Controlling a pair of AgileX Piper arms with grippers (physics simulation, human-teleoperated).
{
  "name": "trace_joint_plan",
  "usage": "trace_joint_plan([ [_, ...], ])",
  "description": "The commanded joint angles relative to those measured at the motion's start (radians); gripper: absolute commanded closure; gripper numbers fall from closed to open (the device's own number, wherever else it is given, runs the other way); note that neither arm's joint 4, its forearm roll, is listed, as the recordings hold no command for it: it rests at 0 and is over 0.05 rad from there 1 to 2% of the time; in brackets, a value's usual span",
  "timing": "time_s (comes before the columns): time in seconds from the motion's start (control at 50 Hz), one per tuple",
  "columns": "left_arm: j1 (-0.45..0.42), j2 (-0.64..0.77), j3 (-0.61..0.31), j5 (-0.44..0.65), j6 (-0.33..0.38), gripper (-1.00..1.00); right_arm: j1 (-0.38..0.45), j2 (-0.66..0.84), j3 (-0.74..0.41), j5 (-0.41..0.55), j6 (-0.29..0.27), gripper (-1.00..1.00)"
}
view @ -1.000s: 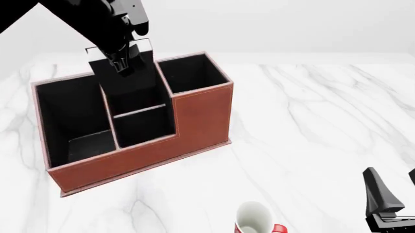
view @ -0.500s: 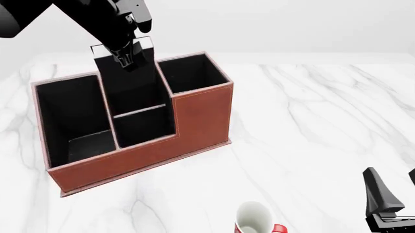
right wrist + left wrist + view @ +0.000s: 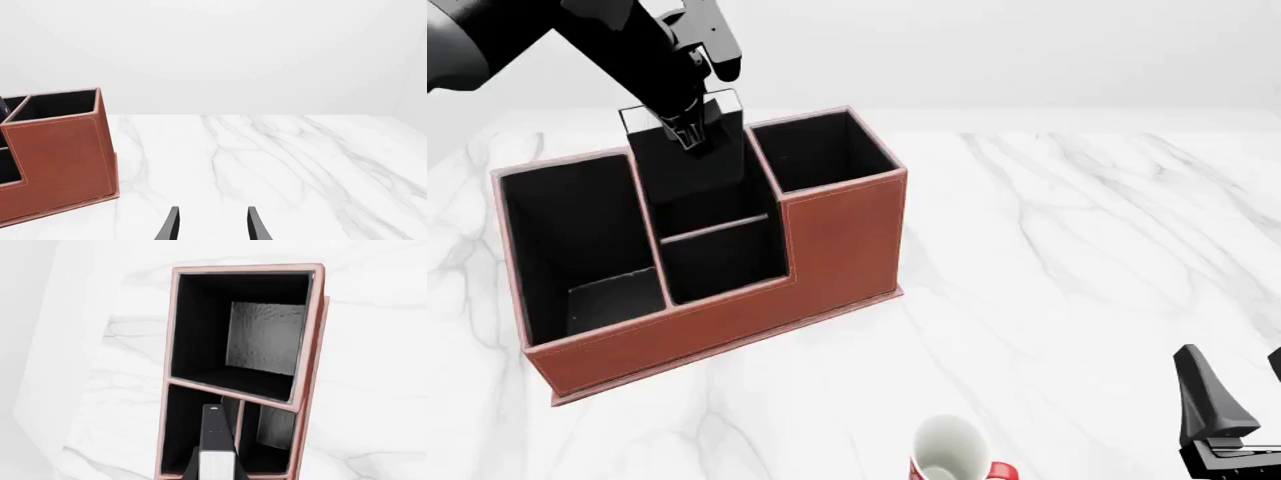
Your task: Pick up the book and place it in the front compartment of the caddy.
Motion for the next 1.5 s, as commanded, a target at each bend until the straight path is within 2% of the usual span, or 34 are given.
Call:
trace_joint_plan([
  [0.02,0.033,-0.010,0.041,-0.044,0.032,1.00,0.000,-0.001,0.001,0.000,0.001,-1.00],
  [0.06,0.014,-0.005,0.033,-0.039,0.013,1.00,0.000,-0.001,0.001,0.000,0.001,-1.00],
  [0.26,0.020,0.009,0.064,-0.075,0.012,1.00,0.000,-0.001,0.001,0.000,0.001,-1.00],
  [0.3,0.035,0.010,0.088,-0.091,0.029,1.00,0.000,-0.001,0.001,0.000,0.001,-1.00],
  [0.34,0.018,0.016,0.084,-0.085,0.012,1.00,0.000,-0.001,0.001,0.000,0.000,-1.00],
  [0.38,0.044,0.013,0.105,-0.105,0.033,1.00,0.000,-0.001,0.001,0.000,0.001,-1.00],
  [0.48,0.029,0.017,0.108,-0.108,0.019,1.00,0.000,-0.001,0.001,0.000,0.000,-1.00],
  [0.5,0.013,0.024,0.094,-0.098,-0.004,1.00,0.000,-0.001,0.001,0.000,0.000,-1.00],
  [0.54,0.035,0.022,0.118,-0.117,0.020,1.00,0.000,-0.001,0.001,0.000,0.000,-1.00],
  [0.98,0.028,0.065,0.118,-0.140,-0.002,1.00,0.000,-0.001,0.001,0.000,0.000,-1.00],
  [1.08,0.066,0.073,0.153,-0.175,0.032,1.00,0.000,-0.001,0.001,0.000,0.000,-1.00],
  [1.42,0.075,0.105,0.176,-0.207,0.034,1.00,0.000,-0.001,0.001,0.000,0.000,-1.00],
  [1.46,0.055,0.108,0.164,-0.199,0.014,1.00,0.000,-0.001,0.001,0.000,0.000,-1.00],
  [1.5,0.062,0.112,0.181,-0.207,0.028,1.00,0.000,-0.001,0.001,0.000,0.000,-1.00],
])
